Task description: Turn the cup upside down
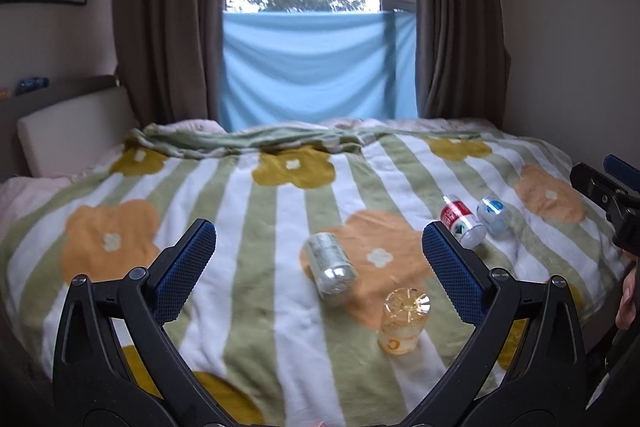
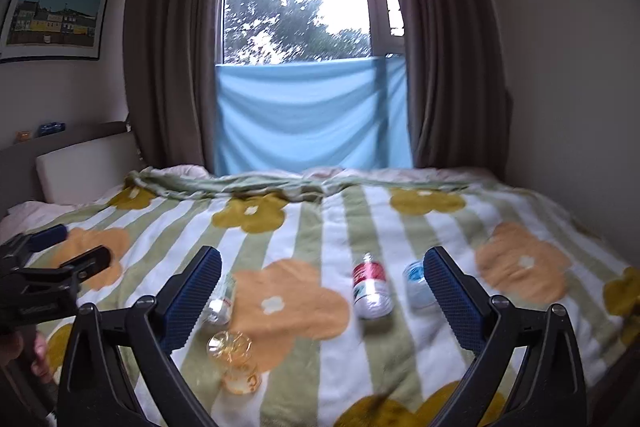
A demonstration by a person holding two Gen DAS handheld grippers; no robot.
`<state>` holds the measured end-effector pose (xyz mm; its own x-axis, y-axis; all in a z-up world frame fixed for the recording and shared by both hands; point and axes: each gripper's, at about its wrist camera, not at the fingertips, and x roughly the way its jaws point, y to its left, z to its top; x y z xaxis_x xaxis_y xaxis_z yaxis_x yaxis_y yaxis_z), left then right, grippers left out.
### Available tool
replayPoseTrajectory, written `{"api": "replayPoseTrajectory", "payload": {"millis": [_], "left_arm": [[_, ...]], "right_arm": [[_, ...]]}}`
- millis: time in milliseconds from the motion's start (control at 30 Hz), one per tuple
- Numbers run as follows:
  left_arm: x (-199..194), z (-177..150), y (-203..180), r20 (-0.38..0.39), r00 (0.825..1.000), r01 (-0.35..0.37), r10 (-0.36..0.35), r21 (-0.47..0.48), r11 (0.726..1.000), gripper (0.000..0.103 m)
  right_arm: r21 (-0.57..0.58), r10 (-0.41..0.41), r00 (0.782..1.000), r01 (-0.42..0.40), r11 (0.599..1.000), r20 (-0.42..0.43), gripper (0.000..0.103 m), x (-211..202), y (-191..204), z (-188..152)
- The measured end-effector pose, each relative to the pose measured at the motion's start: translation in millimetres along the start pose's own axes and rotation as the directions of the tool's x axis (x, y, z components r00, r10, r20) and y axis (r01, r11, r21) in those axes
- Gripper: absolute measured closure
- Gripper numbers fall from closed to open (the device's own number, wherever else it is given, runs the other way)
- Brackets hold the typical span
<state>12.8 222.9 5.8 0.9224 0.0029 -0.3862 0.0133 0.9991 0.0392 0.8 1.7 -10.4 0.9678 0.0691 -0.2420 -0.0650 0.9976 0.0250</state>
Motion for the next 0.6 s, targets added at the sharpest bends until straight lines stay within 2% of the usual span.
{"api": "replayPoseTrajectory", "payload": {"millis": [267,600], "left_arm": [[-26,-4,12,0.067,0.998,0.005,-0.003,-0.032,0.999,0.0],[-32,-1,16,0.094,0.996,-0.003,0.008,-0.05,0.999,0.0]], "right_arm": [[-0.01,-0.016,1.0,0.016,1.0,0.015,0.002,-6,11,-6],[-0.02,-0.018,1.0,0.018,1.0,0.014,0.002,-7,16,-7]]}}
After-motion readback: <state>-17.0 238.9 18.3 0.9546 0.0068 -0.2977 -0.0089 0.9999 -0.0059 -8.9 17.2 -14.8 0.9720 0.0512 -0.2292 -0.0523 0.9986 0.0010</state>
